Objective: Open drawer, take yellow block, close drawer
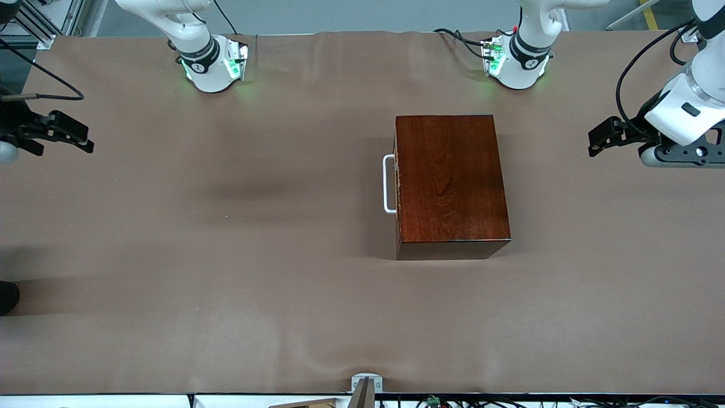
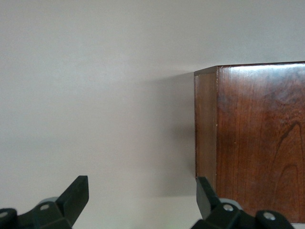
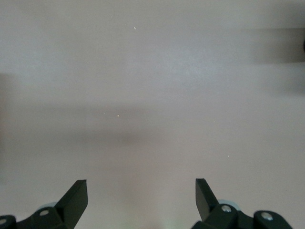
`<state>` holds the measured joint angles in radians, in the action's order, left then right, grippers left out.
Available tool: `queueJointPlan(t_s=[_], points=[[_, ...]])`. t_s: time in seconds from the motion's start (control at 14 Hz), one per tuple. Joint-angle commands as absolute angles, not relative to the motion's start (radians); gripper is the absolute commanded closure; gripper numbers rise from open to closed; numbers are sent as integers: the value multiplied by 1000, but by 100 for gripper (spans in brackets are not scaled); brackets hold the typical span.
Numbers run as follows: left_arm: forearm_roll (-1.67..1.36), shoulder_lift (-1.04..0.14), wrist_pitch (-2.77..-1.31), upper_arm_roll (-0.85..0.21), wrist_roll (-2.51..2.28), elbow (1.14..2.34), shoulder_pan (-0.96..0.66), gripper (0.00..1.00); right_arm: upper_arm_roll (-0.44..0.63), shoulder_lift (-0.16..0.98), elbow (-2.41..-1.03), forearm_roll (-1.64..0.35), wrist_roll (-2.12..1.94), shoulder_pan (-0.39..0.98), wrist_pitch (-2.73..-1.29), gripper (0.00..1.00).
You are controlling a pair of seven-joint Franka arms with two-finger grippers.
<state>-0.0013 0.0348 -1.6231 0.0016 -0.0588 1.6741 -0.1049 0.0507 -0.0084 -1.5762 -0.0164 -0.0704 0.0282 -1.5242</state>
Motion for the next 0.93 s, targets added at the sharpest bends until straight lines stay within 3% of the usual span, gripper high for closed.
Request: queueJointPlan(t_s=[0.0, 0.86], points=[[-15, 31, -1620, 2, -69, 1651, -106, 0, 57, -5, -1572, -8, -67, 38, -1505, 0], [-26, 14, -1628, -3, -72, 1643, -113, 0, 55, 9, -1571, -5, -66, 57, -1525, 0]])
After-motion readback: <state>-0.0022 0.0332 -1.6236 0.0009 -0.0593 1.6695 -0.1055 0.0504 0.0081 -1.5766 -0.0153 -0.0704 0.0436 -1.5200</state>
